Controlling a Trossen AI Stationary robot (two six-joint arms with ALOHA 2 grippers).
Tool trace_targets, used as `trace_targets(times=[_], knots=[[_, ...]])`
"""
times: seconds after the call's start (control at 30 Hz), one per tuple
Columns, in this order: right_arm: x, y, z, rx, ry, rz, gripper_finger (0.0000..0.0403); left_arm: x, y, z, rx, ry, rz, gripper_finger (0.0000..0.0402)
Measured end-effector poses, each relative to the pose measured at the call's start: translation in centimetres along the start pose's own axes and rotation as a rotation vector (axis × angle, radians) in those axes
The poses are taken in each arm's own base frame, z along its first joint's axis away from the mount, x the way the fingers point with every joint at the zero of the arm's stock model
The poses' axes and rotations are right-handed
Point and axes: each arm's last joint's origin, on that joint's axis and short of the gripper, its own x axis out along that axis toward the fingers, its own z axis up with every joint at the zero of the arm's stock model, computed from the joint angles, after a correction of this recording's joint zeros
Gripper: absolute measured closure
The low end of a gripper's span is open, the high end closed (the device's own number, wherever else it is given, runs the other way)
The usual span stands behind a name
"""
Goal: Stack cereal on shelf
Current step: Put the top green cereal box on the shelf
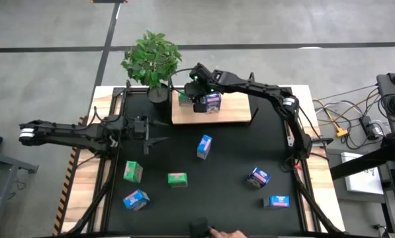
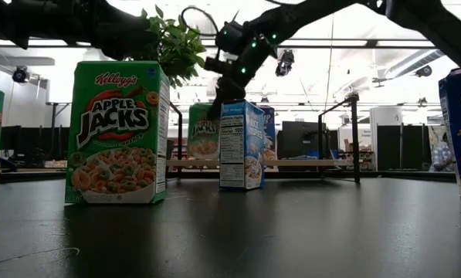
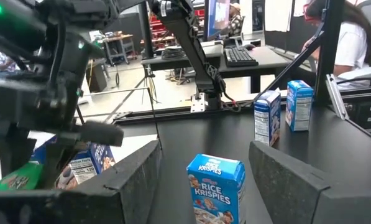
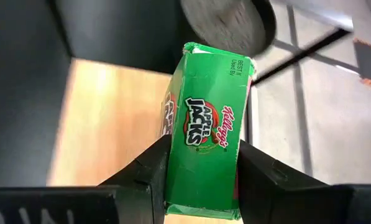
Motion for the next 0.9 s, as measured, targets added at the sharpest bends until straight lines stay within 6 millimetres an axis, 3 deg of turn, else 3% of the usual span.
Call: trace_targets(times=[0.2,0.57,0.9], knots=[[0.79,-0.15,-0.21,-0.004,0.017,-0.014,0.0264,-0.01,0.00,-0.01,0.000,0.001,0.000,0.0171],[0.48,-0.33,0.09,0.008,-0.004,-0.029,0.0201,0.01,0.00,-0.02,0.000,0.001,-0.001,0.0171],[-0.16,-0.46,0.37,0.009,-0.014,-0.039,0.0197,0.01,0.00,-0.02,0.000,0.001,-0.001,0.0171]])
